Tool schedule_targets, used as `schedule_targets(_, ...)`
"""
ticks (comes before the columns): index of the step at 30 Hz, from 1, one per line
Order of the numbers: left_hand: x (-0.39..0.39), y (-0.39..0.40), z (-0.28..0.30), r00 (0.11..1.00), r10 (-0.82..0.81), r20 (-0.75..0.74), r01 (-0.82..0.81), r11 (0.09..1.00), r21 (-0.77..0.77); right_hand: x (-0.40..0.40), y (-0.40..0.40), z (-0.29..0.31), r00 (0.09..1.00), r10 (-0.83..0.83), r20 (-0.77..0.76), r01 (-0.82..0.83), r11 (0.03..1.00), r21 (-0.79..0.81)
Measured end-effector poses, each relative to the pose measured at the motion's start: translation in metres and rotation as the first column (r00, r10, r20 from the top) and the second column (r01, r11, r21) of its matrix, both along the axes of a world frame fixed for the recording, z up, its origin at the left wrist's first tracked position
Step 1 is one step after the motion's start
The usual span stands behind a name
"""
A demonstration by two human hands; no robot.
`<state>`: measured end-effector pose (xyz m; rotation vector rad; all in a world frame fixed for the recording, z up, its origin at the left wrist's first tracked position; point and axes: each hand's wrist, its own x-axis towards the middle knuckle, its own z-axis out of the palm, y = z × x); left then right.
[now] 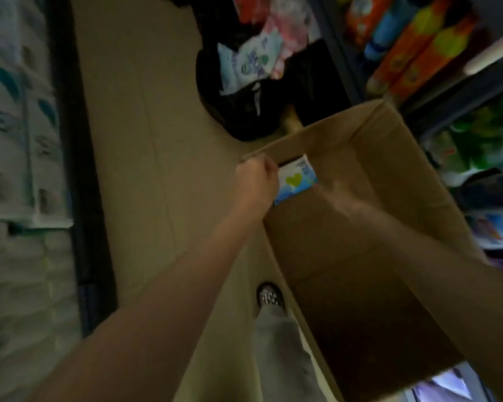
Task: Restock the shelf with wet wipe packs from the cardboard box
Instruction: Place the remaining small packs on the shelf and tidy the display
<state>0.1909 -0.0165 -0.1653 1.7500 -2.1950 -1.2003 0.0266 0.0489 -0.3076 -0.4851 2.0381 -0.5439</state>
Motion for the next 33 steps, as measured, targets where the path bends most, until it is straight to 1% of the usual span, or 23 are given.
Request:
schedule_targets(1, -0.007, -0.005, -0.015, 0.999, 0.037, -0.035, -0.037, 0.999, 0.015, 0.004, -0.004, -0.014, 0.999, -0.033, 0.009, 0.033, 0.999, -0.030)
schedule_targets(2, -0.012, -0.007, -0.027, 0.995, 0.071, -0.065, -0.069, 0.997, 0.025, 0.007, -0.007, -0.031, 0.999, -0.035, -0.042, 0.032, 0.998, -0.062)
schedule_targets(3, -0.016, -0.009, -0.037, 0.992, 0.090, -0.091, -0.088, 0.996, 0.028, 0.013, -0.011, -0.039, 0.999, -0.025, -0.048, 0.022, 0.998, -0.050)
schedule_targets(5, -0.018, -0.011, -0.052, 0.990, 0.088, -0.109, -0.092, 0.995, -0.034, 0.018, -0.025, -0.065, 0.996, -0.010, -0.089, 0.010, 1.000, -0.007)
schedule_targets(7, -0.015, -0.014, -0.062, 0.993, 0.068, -0.094, -0.079, 0.990, -0.120, 0.021, -0.039, -0.082, 0.980, 0.000, -0.201, 0.022, 0.994, 0.109)
schedule_targets(8, -0.012, -0.014, -0.065, 0.994, 0.061, -0.093, -0.074, 0.987, -0.143, 0.024, -0.044, -0.081, 0.976, 0.007, -0.219, 0.025, 0.989, 0.143)
schedule_targets(9, -0.010, -0.016, -0.067, 0.994, 0.057, -0.088, -0.071, 0.985, -0.159, 0.027, -0.047, -0.084, 0.983, 0.003, -0.182, 0.023, 0.990, 0.141)
schedule_targets(11, -0.004, -0.016, -0.064, 0.994, 0.060, -0.093, -0.074, 0.985, -0.156, 0.029, -0.045, -0.074, 0.990, -0.141, 0.027, 0.138, 0.985, 0.101)
schedule_targets(12, 0.001, -0.014, -0.059, 0.996, 0.034, -0.084, -0.046, 0.988, -0.147, 0.031, -0.041, -0.061, 0.959, -0.238, 0.150, 0.224, 0.969, 0.107)
schedule_targets(13, 0.005, -0.012, -0.054, 0.997, -0.011, -0.072, 0.002, 0.992, -0.129, 0.034, -0.035, -0.043, 0.923, -0.317, 0.221, 0.300, 0.948, 0.107)
schedule_targets(14, 0.007, -0.010, -0.047, 0.996, -0.041, -0.075, 0.035, 0.996, -0.085, 0.036, -0.030, -0.023, 0.897, -0.371, 0.241, 0.363, 0.928, 0.081)
schedule_targets(15, 0.009, -0.012, -0.039, 0.995, -0.023, -0.096, 0.022, 1.000, -0.013, 0.036, -0.028, 0.001, 0.881, -0.407, 0.240, 0.414, 0.910, 0.021)
schedule_targets(16, 0.011, -0.016, -0.029, 0.989, 0.066, -0.129, -0.052, 0.993, 0.110, 0.035, -0.029, 0.026, 0.892, -0.399, 0.213, 0.418, 0.907, -0.052)
schedule_targets(17, 0.014, -0.023, -0.014, 0.967, 0.203, -0.151, -0.158, 0.951, 0.265, 0.034, -0.031, 0.054, 0.918, -0.351, 0.184, 0.377, 0.918, -0.127)
schedule_targets(18, 0.018, -0.033, 0.002, 0.935, 0.328, -0.138, -0.252, 0.883, 0.395, 0.033, -0.034, 0.081, 0.952, -0.273, 0.140, 0.296, 0.935, -0.194)
schedule_targets(19, 0.024, -0.042, 0.020, 0.910, 0.404, -0.095, -0.314, 0.820, 0.479, 0.032, -0.038, 0.110, 0.979, -0.178, 0.102, 0.198, 0.949, -0.246)
schedule_targets(20, 0.033, -0.051, 0.038, 0.911, 0.408, -0.059, -0.327, 0.802, 0.500, 0.033, -0.042, 0.138, 0.996, -0.068, 0.057, 0.082, 0.952, -0.296)
schedule_targets(21, 0.043, -0.058, 0.057, 0.924, 0.379, -0.057, -0.307, 0.821, 0.482, 0.034, -0.047, 0.167, 0.999, 0.045, 0.007, -0.040, 0.941, -0.335)
schedule_targets(23, 0.065, -0.067, 0.103, 0.955, 0.265, -0.130, -0.196, 0.898, 0.394, 0.044, -0.059, 0.227, 0.961, 0.262, -0.082, -0.274, 0.893, -0.357)
schedule_targets(25, 0.088, -0.065, 0.152, 0.974, 0.135, -0.184, -0.064, 0.936, 0.345, 0.065, -0.069, 0.287, 0.889, 0.448, -0.091, -0.448, 0.813, -0.373)
schedule_targets(26, 0.102, -0.061, 0.177, 0.976, 0.106, -0.189, -0.039, 0.945, 0.325, 0.080, -0.071, 0.318, 0.850, 0.521, -0.083, -0.509, 0.768, -0.389)
schedule_targets(30, 0.178, -0.028, 0.274, 0.968, 0.113, -0.222, -0.069, 0.978, 0.196, 0.155, -0.064, 0.426, 0.739, 0.658, -0.142, -0.632, 0.605, -0.484)
schedule_targets(33, 0.250, 0.017, 0.342, 0.937, 0.150, -0.317, -0.144, 0.989, 0.040, 0.223, -0.039, 0.496, 0.659, 0.730, -0.179, -0.678, 0.474, -0.562)
